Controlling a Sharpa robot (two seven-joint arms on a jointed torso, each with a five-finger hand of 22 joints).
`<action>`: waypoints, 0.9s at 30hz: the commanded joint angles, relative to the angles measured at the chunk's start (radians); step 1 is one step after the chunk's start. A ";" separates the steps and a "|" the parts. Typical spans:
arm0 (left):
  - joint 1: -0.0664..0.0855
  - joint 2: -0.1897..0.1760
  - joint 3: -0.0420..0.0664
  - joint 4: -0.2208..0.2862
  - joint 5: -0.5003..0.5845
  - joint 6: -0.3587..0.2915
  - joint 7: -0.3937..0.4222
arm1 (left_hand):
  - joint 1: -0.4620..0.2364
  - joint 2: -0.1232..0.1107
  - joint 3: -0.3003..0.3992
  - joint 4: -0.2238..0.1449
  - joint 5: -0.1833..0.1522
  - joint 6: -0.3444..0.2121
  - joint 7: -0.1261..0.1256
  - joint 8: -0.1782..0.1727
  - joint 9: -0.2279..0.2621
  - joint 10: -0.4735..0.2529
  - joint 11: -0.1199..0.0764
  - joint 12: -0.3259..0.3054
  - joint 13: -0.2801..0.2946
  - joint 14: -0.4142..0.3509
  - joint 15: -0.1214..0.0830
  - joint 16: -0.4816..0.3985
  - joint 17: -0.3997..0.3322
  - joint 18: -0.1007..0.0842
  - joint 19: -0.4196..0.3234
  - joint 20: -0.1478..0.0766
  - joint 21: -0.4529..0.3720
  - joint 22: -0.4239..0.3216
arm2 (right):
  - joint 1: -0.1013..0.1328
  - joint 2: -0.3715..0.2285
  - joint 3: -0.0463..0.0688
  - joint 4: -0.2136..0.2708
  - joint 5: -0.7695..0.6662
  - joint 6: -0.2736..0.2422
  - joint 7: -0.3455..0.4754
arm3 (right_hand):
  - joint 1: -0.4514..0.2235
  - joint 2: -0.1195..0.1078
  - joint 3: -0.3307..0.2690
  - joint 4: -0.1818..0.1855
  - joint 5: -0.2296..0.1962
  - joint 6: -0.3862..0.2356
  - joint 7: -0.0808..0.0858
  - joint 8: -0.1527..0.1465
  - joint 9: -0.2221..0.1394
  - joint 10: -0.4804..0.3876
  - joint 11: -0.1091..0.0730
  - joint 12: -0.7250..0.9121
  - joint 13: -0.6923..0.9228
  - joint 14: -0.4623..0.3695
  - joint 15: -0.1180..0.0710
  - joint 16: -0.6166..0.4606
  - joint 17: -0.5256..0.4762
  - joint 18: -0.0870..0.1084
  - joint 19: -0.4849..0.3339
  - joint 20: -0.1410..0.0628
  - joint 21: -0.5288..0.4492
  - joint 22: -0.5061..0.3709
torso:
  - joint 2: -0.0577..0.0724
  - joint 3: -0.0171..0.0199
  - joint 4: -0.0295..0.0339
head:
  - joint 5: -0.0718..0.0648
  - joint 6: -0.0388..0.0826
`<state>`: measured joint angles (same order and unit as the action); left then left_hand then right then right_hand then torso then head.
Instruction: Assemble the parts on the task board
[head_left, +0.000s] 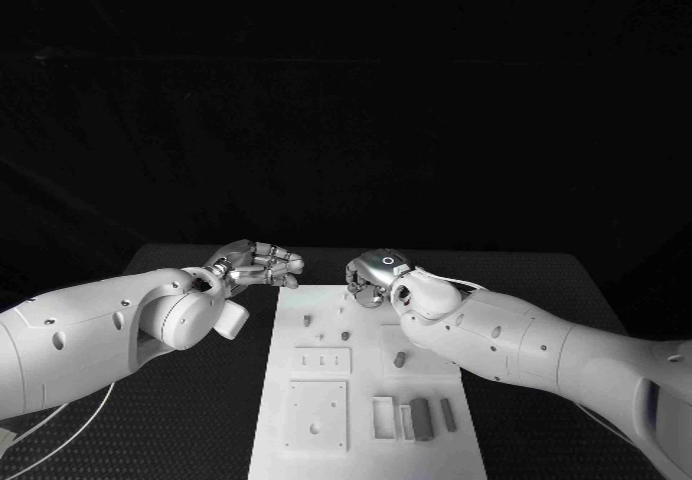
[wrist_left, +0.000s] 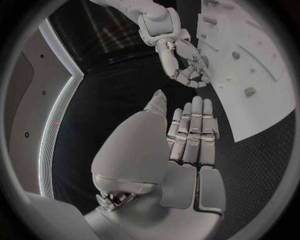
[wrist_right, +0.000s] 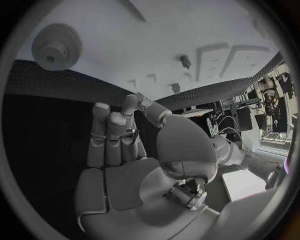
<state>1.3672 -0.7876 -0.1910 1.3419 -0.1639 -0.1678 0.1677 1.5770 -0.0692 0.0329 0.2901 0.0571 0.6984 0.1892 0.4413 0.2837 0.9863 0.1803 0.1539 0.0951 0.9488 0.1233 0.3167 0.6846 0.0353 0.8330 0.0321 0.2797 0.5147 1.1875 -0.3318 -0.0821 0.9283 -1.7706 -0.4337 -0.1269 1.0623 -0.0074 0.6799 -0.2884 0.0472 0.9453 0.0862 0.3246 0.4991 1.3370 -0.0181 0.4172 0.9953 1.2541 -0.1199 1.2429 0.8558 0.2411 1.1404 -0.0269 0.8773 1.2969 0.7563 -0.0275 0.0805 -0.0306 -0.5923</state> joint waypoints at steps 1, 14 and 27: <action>0.003 -0.001 0.002 0.006 0.002 0.010 0.010 | -0.011 -0.003 0.008 0.000 -0.005 0.006 0.023 -0.006 -0.001 0.008 -0.001 -0.006 -0.001 0.008 -0.001 -0.004 0.002 -0.010 -0.001 -0.005 -0.006 -0.001 | -0.001 0.011 0.000 -0.009 -0.025 0.004 -0.012 | 0.007 0.003 0.007 0.001 0.003 0.042 0.009 0.011 0.040 0.008 0.001 -0.006 0.000 0.003 -0.004 0.005 -0.002 0.021 0.005 0.002 0.005 0.001 | 0.003 0.0001 0.0032 | -0.001 0.005; 0.016 -0.008 0.016 0.020 -0.002 0.004 0.011 | -0.010 -0.003 0.008 0.000 -0.005 0.007 0.023 -0.007 -0.001 0.008 -0.001 -0.007 -0.001 0.007 -0.001 -0.005 0.002 -0.011 -0.001 -0.005 -0.007 -0.002 | -0.007 0.025 0.000 -0.027 -0.025 0.029 -0.022 | 0.006 0.003 0.008 0.002 0.003 0.041 0.010 0.010 0.040 0.009 0.001 -0.008 0.000 0.004 -0.004 0.004 -0.003 0.021 0.005 0.001 0.004 0.001 | 0.020 -0.0051 0.0173 | -0.002 0.010; 0.022 -0.006 0.020 0.018 -0.010 0.003 0.012 | -0.010 -0.004 0.008 0.000 -0.005 0.007 0.023 -0.007 0.000 0.009 -0.001 -0.008 -0.002 0.008 -0.001 -0.006 0.003 -0.012 0.000 -0.006 -0.007 -0.002 | -0.007 0.030 0.000 -0.023 -0.029 0.033 -0.026 | 0.006 0.003 0.009 0.001 0.003 0.042 0.009 0.009 0.041 0.010 0.001 -0.010 -0.001 0.004 -0.004 0.004 -0.004 0.021 0.006 0.001 0.003 0.001 | 0.027 -0.0070 0.0218 | 0.000 0.007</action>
<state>1.3858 -0.7966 -0.1723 1.3609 -0.1670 -0.1686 0.1683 1.5770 -0.0692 0.0356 0.2928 0.0571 0.6984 0.1891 0.4376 0.2837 0.9863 0.1803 0.1504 0.0944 0.9488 0.1233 0.3167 0.6863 0.0305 0.8329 0.0322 0.2758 0.5141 1.1813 -0.3037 -0.0813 0.9034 -1.7826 -0.4178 -0.1475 1.0693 -0.0108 0.6834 -0.2870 0.0462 0.9490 0.0825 0.3261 0.4991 1.3402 -0.0145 0.4134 0.9951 1.2560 -0.1178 1.2429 0.8539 0.2467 1.1402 -0.0266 0.8772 1.2967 0.7829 -0.0341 0.1017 -0.0318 -0.5829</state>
